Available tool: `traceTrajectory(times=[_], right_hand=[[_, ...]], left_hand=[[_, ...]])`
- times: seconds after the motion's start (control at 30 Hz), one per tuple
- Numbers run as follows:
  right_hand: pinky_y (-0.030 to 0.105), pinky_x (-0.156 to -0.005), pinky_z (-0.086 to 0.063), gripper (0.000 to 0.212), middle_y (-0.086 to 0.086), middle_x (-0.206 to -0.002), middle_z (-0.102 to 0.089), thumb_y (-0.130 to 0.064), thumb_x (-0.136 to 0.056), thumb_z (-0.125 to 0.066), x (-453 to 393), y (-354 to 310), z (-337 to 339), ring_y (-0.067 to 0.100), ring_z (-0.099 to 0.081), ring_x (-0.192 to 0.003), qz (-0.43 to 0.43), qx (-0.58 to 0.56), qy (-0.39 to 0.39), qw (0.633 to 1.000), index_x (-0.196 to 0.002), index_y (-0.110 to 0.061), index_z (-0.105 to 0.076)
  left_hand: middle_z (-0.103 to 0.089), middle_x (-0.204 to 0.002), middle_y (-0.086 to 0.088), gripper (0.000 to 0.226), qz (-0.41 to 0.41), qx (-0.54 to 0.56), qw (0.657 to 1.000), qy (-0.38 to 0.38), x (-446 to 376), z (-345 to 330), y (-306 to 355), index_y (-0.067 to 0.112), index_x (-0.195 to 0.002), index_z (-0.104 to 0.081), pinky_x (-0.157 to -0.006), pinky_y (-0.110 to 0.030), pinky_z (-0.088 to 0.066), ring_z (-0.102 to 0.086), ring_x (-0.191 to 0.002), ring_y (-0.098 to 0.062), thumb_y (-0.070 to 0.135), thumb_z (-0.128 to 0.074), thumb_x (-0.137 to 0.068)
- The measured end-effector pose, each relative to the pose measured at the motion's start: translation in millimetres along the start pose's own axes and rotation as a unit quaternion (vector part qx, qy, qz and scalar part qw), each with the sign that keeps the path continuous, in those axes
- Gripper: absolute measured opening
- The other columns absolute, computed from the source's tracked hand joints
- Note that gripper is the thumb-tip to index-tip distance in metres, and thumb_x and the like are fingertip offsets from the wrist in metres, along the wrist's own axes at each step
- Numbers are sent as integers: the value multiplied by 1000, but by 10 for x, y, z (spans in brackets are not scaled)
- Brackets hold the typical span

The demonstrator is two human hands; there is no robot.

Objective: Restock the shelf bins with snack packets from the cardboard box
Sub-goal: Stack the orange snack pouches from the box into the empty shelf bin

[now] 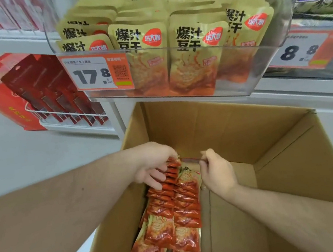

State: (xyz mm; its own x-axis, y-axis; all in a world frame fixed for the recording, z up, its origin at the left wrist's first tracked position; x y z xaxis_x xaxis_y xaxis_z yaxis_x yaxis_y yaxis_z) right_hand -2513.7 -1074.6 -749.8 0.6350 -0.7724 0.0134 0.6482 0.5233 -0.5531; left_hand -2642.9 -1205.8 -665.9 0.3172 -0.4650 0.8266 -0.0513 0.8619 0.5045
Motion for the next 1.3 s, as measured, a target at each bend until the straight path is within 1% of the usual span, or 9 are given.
traceTrajectory(times=[0.1, 0.27, 0.4, 0.53, 0.67, 0.87, 1.0, 1.17, 1.3], right_hand=[[40, -84, -51, 5, -8, -109, -64, -15, -95, -53, 296, -455, 481, 23, -63, -97, 81, -115, 74, 987, -96, -20, -52], [31, -92, -48, 18, -2, -122, -60, -17, -84, -49, 594, -994, 754, 15, -60, -109, 266, -176, 88, 944, -101, -22, -47], [29, -86, -48, 41, 1, -121, -61, -9, -76, -54, 286, -387, 314, 15, -60, -101, 93, -35, -31, 995, -116, -15, -56], [30, -87, -47, 37, 5, -123, -62, -14, -82, -53, 136, 208, -388, 27, -58, -112, -39, 82, -177, 980, -118, -18, -59], [32, -100, -46, 63, 9, -136, -53, -29, -74, -59, 149, 456, -956, 29, -53, -122, -144, 22, -240, 960, -135, -20, -46], [48, -117, -16, 109, -4, -163, -14, -59, -67, -68, 126, 609, -1374, 29, -14, -147, -173, 35, -309, 935, -155, -35, -8], [44, -115, -21, 94, -2, -159, -29, -75, -75, -56, 174, 550, -1360, 23, -29, -144, -77, 126, -257, 955, -152, -30, -25], [36, -112, -34, 57, 3, -158, -34, -48, -101, -35, 391, 408, -1133, 26, -44, -137, -16, 171, -261, 950, -154, -26, -27], [36, -95, -49, 38, -1, -142, -54, -36, -106, -28, 338, 150, -323, 27, -59, -119, -24, 146, -163, 976, -140, -32, -45]], left_hand=[[-48, -143, -25, 63, 41, 154, 987, -32, 21, 0, -5, 10, -148, -35, -84, -52, -55, -56, -121, -40, 41, -56, -98], [-70, -96, -18, 29, 12, 227, 973, -35, 142, 14, 71, -2, -125, -56, -48, -32, -59, -72, -67, -24, 8, -57, -98], [-70, -103, -16, 36, -55, 133, 987, 75, 123, 230, 98, 3, -125, -54, -56, -35, -55, -70, -85, -25, -3, -64, -91], [-68, -106, -14, 45, -80, 65, 989, 110, 116, 307, 97, 10, -125, -48, -68, -37, -54, -67, -93, -27, -1, -69, -87], [-64, -110, -14, 55, -84, 11, 991, 104, 39, 310, 51, 15, -132, -43, -68, -34, -52, -64, -98, -27, -3, -66, -86], [-61, -114, -11, 65, -67, -46, 994, 78, -161, 313, -68, 24, -137, -37, -80, -38, -57, -62, -102, -26, 0, -67, -85], [-61, -114, -10, 70, -58, -57, 993, 83, -215, 334, -113, 27, -138, -37, -82, -38, -57, -62, -102, -26, 0, -70, -82], [-59, -118, -10, 77, -72, -40, 994, 72, -173, 321, -39, 32, -144, -32, -85, -39, -56, -61, -105, -28, -1, -69, -84], [-58, -124, -12, 76, -87, 25, 995, 36, -46, 296, 1, 34, -144, -36, -87, -45, -55, -61, -106, -31, -8, -62, -88]])
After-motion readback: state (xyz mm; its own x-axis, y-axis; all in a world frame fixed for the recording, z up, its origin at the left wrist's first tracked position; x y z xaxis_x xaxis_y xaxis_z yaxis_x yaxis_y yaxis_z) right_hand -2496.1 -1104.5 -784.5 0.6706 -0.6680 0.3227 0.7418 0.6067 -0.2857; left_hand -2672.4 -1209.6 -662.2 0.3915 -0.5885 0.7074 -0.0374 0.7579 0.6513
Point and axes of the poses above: each hand's wrist, its own x-axis away from the middle knuckle, its own z-axis out of the back of the hand, y = z × x, the point moved 8 cm from there along -x, towards the middle knuckle
